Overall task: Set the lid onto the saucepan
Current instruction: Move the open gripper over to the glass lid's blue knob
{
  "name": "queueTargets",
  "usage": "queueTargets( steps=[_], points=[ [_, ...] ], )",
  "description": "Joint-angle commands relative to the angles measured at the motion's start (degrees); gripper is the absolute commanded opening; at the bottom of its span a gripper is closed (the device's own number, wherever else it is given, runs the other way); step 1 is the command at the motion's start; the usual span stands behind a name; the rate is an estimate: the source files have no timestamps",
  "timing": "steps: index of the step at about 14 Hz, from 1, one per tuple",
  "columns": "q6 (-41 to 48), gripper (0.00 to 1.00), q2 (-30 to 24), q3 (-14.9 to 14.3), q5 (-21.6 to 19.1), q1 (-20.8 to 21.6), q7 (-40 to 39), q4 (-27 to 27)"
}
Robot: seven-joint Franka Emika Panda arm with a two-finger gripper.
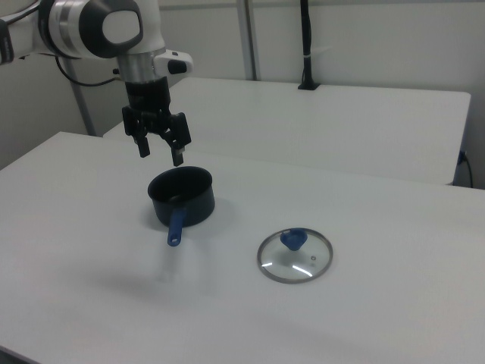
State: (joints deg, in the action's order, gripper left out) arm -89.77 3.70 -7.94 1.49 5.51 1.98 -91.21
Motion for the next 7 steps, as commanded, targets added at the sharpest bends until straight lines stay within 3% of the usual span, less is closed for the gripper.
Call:
queueTargets(
  steps=[1, 7],
  points=[
    [-0.13, 1.0, -1.25, -0.5, 0.19, 0.12, -3.27, -1.77],
    [-4.17, 1.0, -0.28, -0.59, -1.74, 0.12, -3.04, -1.86]
  ],
)
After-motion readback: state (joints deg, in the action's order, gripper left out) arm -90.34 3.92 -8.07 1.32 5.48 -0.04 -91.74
